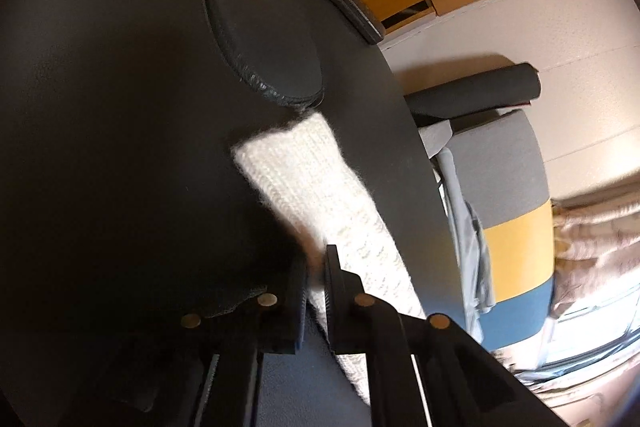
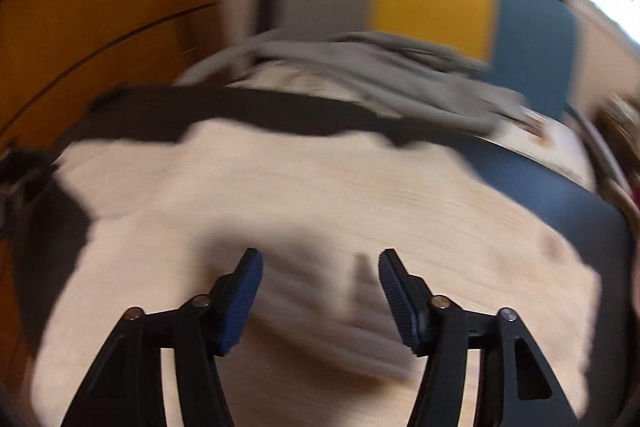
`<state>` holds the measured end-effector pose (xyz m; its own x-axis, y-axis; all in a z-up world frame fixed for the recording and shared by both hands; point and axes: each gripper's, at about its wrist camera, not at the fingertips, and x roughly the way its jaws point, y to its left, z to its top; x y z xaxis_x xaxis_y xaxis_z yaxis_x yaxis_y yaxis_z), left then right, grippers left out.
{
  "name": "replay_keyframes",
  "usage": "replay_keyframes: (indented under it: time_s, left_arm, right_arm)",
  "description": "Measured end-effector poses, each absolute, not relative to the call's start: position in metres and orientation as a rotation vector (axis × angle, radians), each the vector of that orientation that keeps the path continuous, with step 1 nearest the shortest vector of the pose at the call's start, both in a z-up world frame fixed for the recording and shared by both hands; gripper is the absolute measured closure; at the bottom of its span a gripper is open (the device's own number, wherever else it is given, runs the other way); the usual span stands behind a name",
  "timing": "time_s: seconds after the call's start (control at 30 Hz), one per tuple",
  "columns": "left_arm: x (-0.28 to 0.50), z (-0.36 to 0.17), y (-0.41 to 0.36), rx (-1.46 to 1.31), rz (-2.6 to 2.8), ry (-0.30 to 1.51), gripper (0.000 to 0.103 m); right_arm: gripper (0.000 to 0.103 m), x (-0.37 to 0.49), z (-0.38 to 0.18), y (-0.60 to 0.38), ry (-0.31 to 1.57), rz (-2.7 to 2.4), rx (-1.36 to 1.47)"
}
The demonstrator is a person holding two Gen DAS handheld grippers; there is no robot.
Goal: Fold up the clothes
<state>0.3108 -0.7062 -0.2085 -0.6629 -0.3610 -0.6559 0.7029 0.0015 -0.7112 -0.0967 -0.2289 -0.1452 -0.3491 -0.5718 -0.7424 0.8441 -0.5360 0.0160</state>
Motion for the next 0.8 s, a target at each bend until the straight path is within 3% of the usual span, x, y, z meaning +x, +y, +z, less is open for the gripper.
replay_keyframes:
  time_s: [0.23,0.47,0.6,0.8]
  left_arm:
    - [0.298,-0.150,-0.682,0.274,-2.031,1.443,0.097]
    - [0.241,-0.090,-0.631,0.213,-2.310,1.440,0.097]
    - [0.183,-0.073,-0.586,0.252,-2.460,1.465,0.097]
    - [0.091,-0.094,-0.516,0.472,-2.586,1.515,0.097]
  right_arm:
    - [0.051,-0.081,-0.173,-0.255,0.510,-1.978,0.930]
    - [0.045,-0.079,-0.178,-0.255,0.498,-1.986,0.929]
    - [0.043,-0.082,-0.179,-0.254,0.478,-1.979,0.931]
    - [0.034,-0.083,-0.180,-0.253,0.454,-1.959,0.941]
